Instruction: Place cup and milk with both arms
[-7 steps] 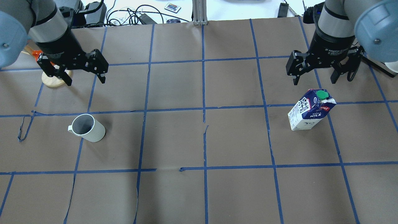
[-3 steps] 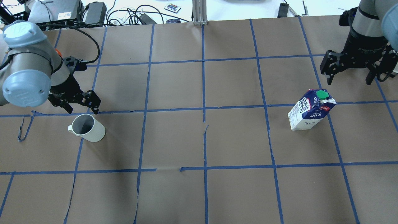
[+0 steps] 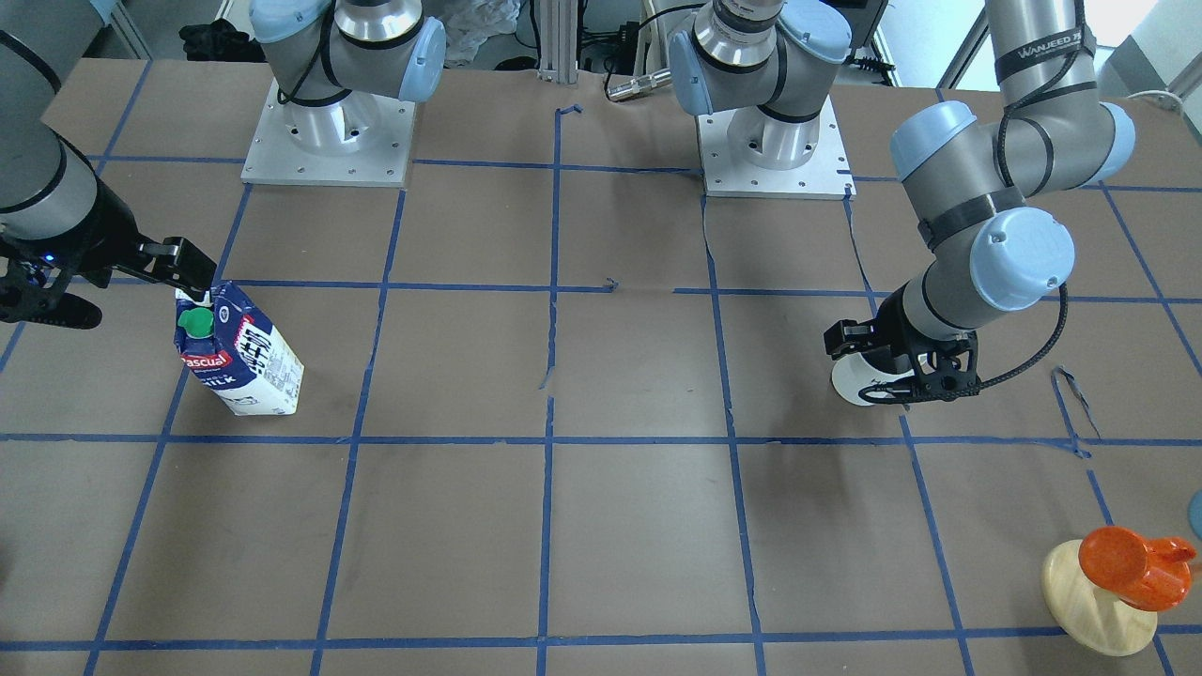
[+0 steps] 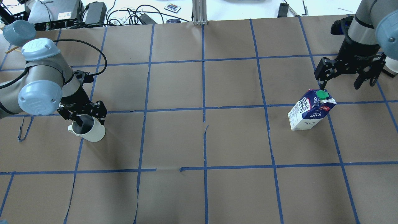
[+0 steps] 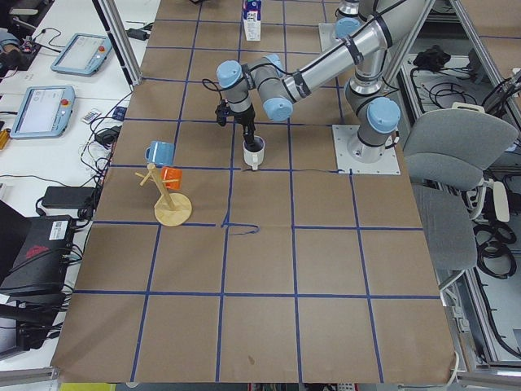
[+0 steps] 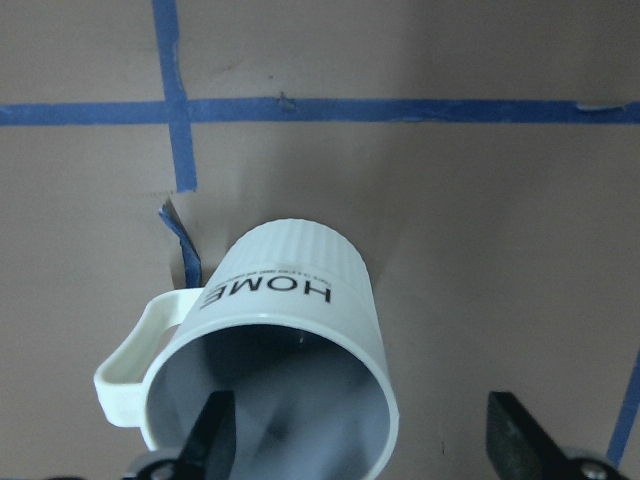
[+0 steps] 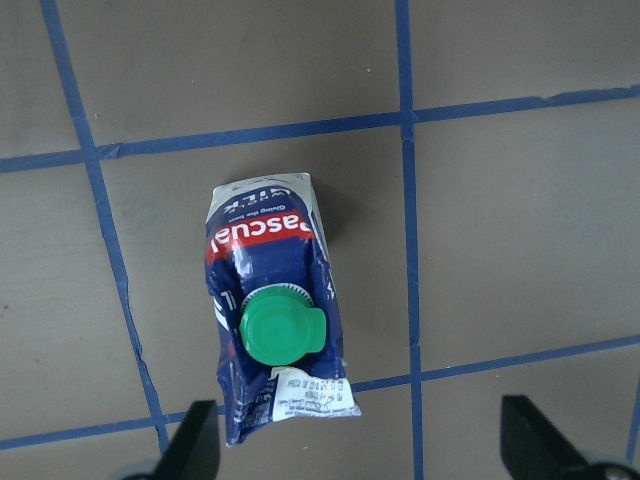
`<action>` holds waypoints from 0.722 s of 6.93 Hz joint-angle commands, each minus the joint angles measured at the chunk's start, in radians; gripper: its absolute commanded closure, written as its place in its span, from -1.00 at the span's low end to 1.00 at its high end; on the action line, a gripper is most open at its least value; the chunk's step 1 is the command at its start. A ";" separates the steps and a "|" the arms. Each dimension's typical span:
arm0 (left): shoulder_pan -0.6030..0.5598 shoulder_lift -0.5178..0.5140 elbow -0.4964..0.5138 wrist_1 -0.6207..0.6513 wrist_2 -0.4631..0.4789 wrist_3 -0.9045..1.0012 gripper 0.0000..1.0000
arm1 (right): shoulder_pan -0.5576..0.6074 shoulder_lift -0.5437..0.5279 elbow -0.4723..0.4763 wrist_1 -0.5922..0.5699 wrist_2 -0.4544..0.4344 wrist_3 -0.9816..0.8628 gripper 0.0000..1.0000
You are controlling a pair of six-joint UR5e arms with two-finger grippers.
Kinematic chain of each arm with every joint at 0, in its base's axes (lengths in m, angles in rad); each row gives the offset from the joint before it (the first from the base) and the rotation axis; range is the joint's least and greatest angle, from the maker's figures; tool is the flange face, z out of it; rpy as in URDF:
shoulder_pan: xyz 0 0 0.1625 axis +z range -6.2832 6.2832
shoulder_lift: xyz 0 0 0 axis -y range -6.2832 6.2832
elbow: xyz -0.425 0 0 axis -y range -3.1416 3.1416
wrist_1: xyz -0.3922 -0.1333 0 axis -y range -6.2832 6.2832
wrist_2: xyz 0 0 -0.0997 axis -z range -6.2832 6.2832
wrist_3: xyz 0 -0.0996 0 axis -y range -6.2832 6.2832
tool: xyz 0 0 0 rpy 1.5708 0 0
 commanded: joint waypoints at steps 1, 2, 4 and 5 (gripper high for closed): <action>-0.001 -0.011 0.002 0.002 0.008 -0.012 0.67 | -0.004 0.003 0.025 -0.041 0.006 -0.054 -1.00; -0.001 -0.011 0.002 0.002 0.008 -0.012 1.00 | -0.004 0.003 0.039 -0.047 0.042 -0.050 -1.00; -0.004 -0.008 0.005 0.006 0.008 -0.023 1.00 | -0.004 0.004 0.065 -0.079 0.070 -0.054 -1.00; -0.026 -0.002 0.010 0.006 0.008 -0.030 1.00 | -0.004 0.006 0.073 -0.095 0.070 -0.059 -1.00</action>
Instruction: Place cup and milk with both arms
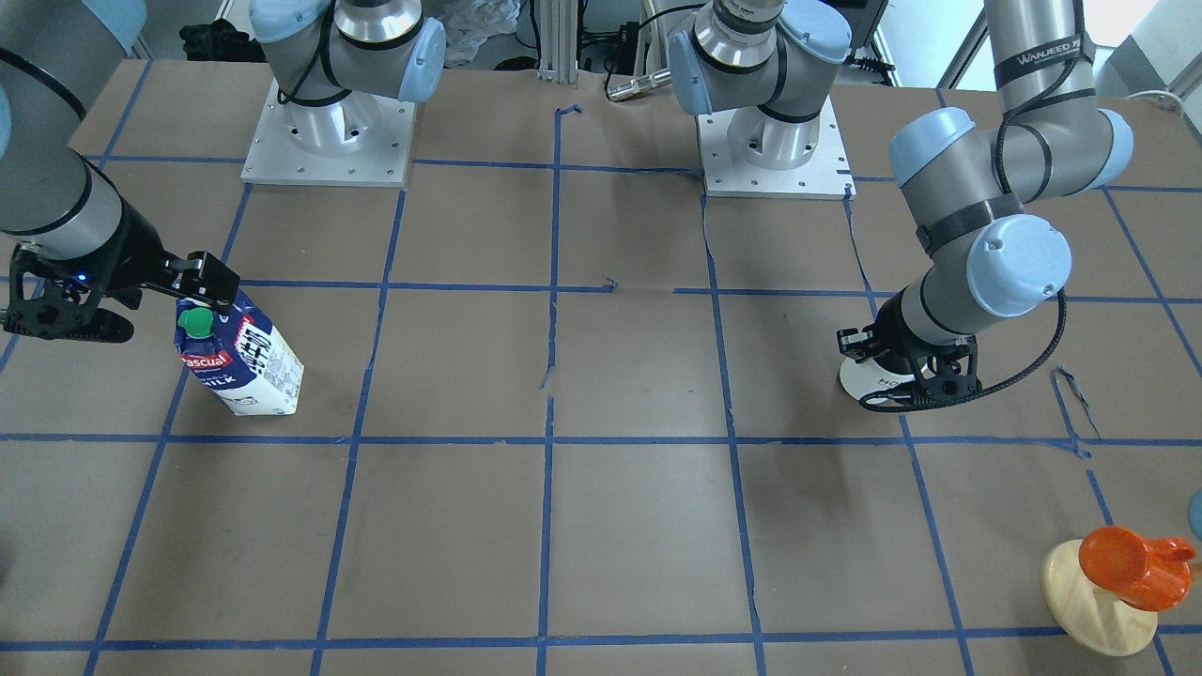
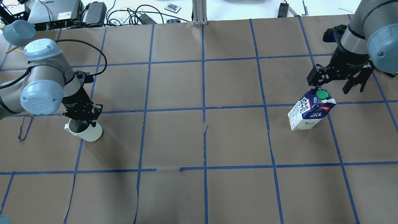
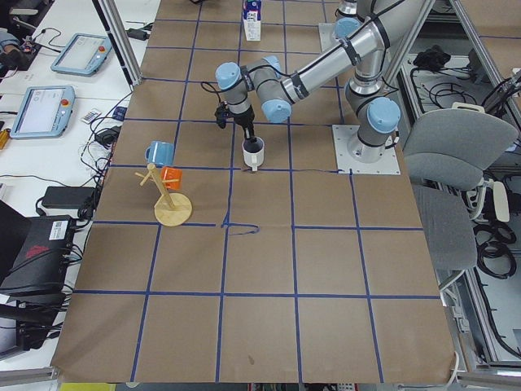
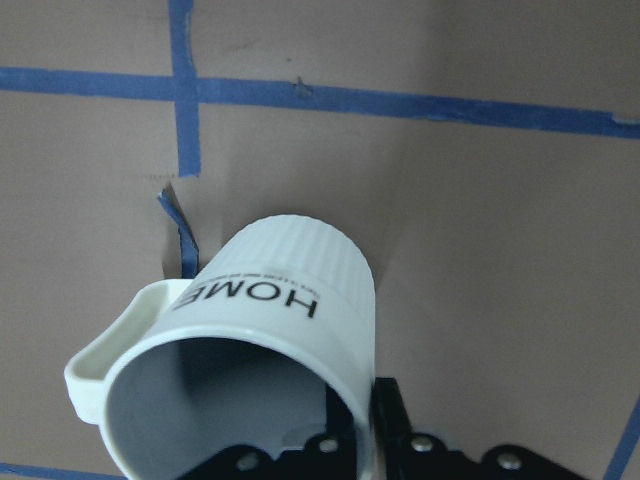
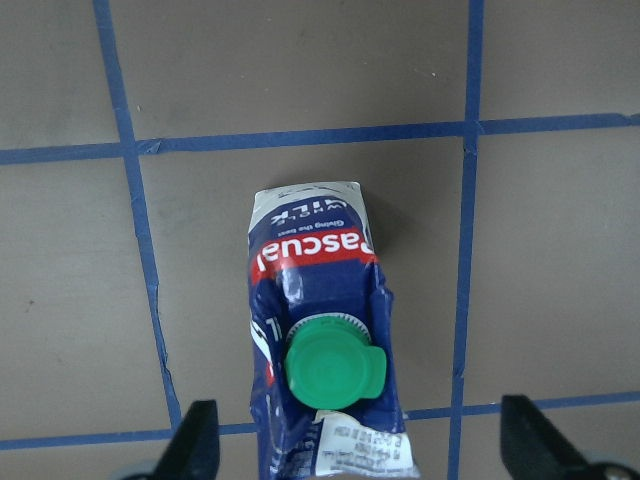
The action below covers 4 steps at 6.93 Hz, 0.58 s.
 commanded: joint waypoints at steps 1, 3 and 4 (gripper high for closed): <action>-0.076 0.010 0.034 -0.017 0.003 -0.041 1.00 | 0.000 0.020 0.030 -0.036 0.003 -0.006 -1.00; -0.298 -0.004 0.126 -0.085 -0.006 -0.298 1.00 | -0.002 0.026 0.056 -0.069 -0.001 -0.005 -1.00; -0.399 -0.012 0.167 -0.117 -0.056 -0.471 1.00 | -0.003 0.027 0.056 -0.069 0.000 -0.005 -1.00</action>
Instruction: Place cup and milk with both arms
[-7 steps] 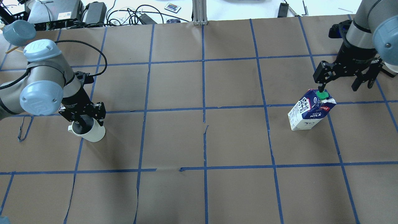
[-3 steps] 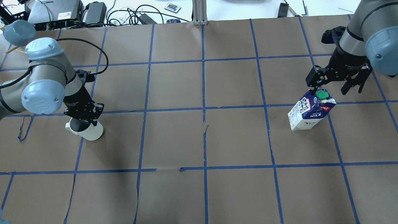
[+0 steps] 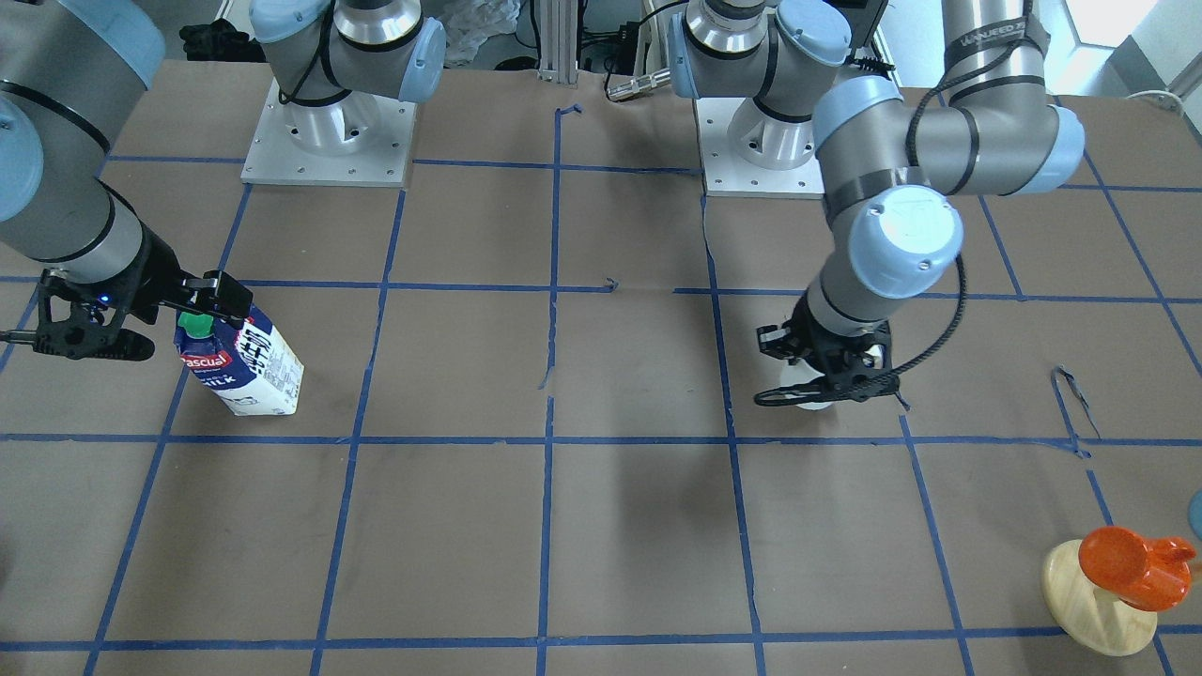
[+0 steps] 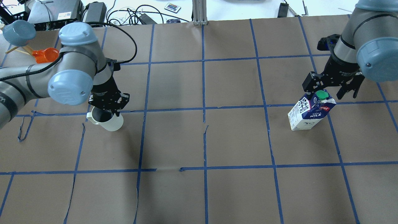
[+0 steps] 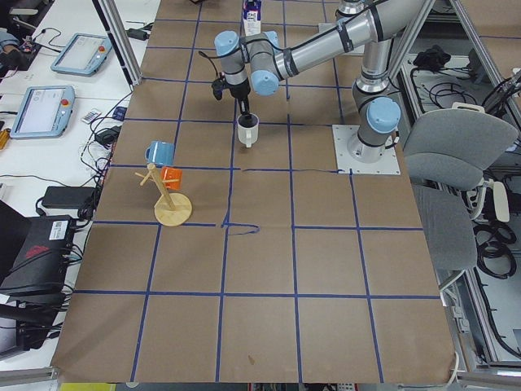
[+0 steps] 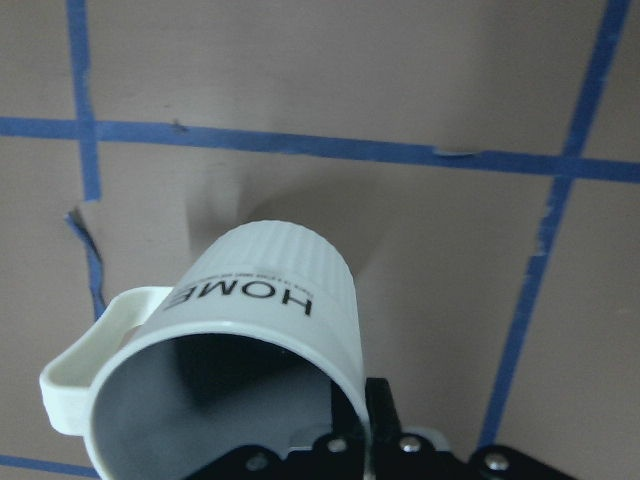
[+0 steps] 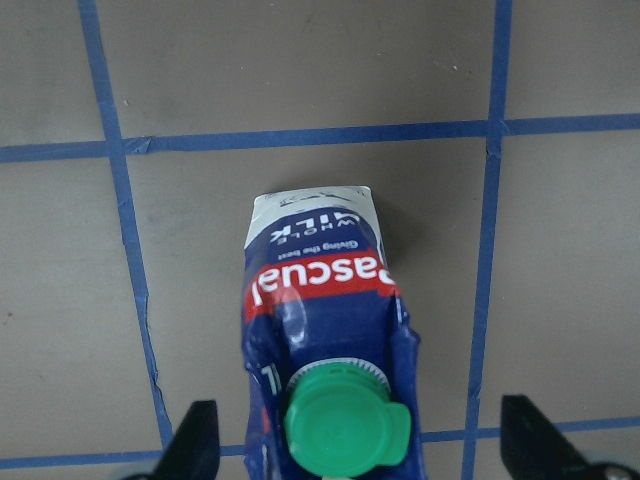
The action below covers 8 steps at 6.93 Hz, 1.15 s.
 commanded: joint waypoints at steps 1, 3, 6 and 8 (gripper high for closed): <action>-0.195 -0.021 0.091 -0.039 -0.106 -0.291 1.00 | -0.001 0.007 0.004 -0.004 0.002 -0.001 -0.94; -0.324 -0.106 0.201 -0.034 -0.139 -0.499 1.00 | -0.001 0.007 0.003 -0.004 0.003 0.002 -0.55; -0.445 -0.266 0.346 -0.005 -0.180 -0.701 1.00 | -0.003 0.007 0.000 -0.010 0.003 0.015 -0.34; -0.449 -0.341 0.352 0.097 -0.180 -0.720 1.00 | -0.003 0.007 0.000 -0.012 0.003 0.015 -0.08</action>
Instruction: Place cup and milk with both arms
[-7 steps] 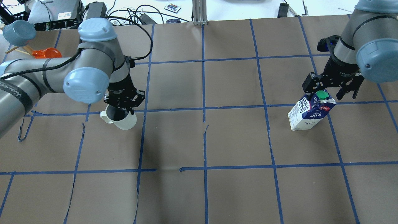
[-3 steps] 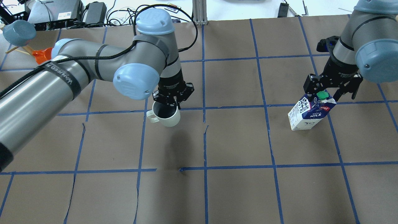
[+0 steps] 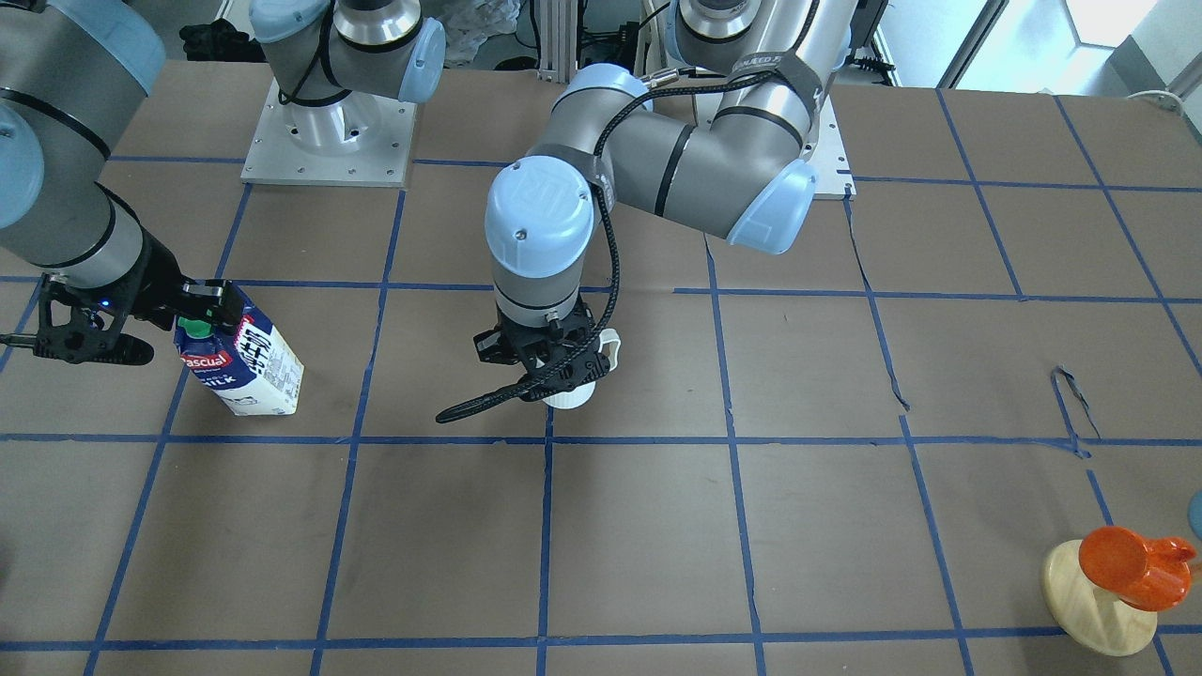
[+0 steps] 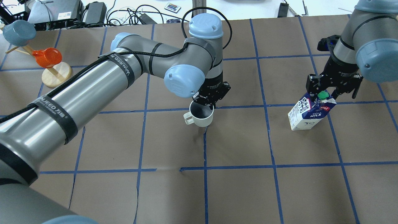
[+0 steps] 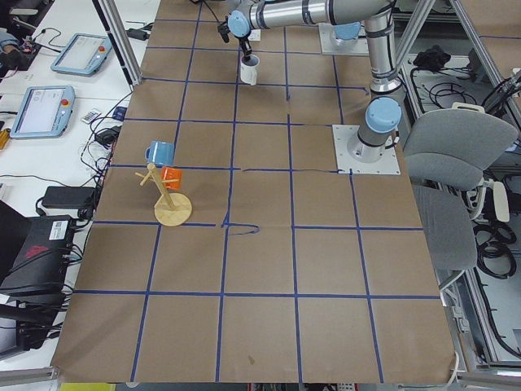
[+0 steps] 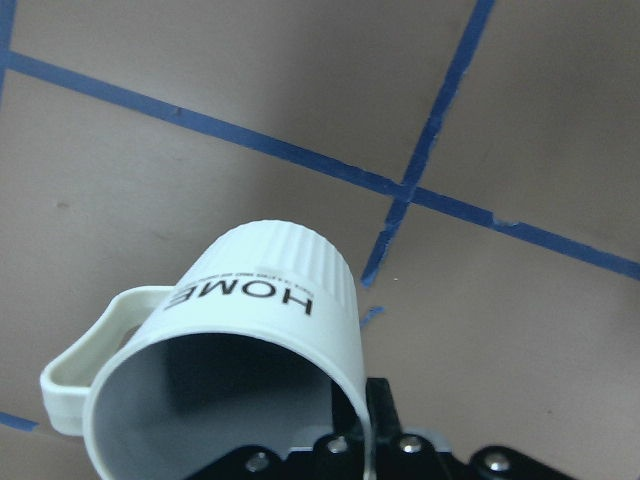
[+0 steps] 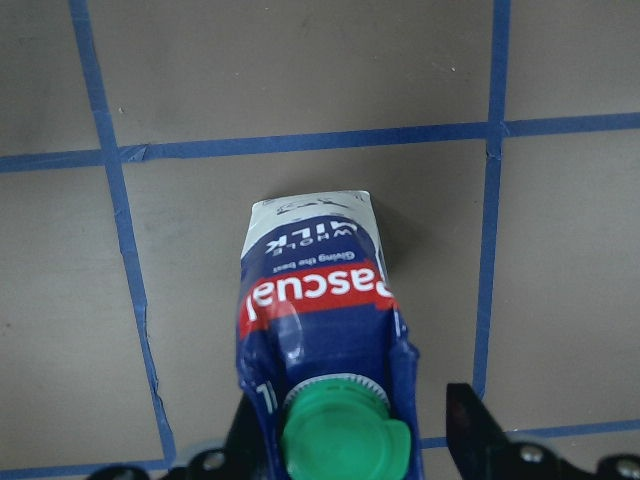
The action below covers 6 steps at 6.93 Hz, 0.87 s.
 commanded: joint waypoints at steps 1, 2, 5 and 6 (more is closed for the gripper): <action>-0.007 -0.057 0.006 0.074 -0.001 -0.011 1.00 | 0.000 0.000 -0.001 -0.003 0.000 0.001 0.01; -0.007 -0.061 0.005 0.074 0.000 -0.010 1.00 | 0.000 0.000 -0.005 -0.003 0.000 0.001 0.25; 0.006 0.003 0.014 0.060 0.011 0.018 -1.00 | 0.001 -0.002 -0.050 0.000 0.002 0.004 0.26; 0.047 0.046 0.015 0.042 0.008 0.048 -1.00 | 0.003 -0.002 -0.079 0.008 0.024 0.010 0.25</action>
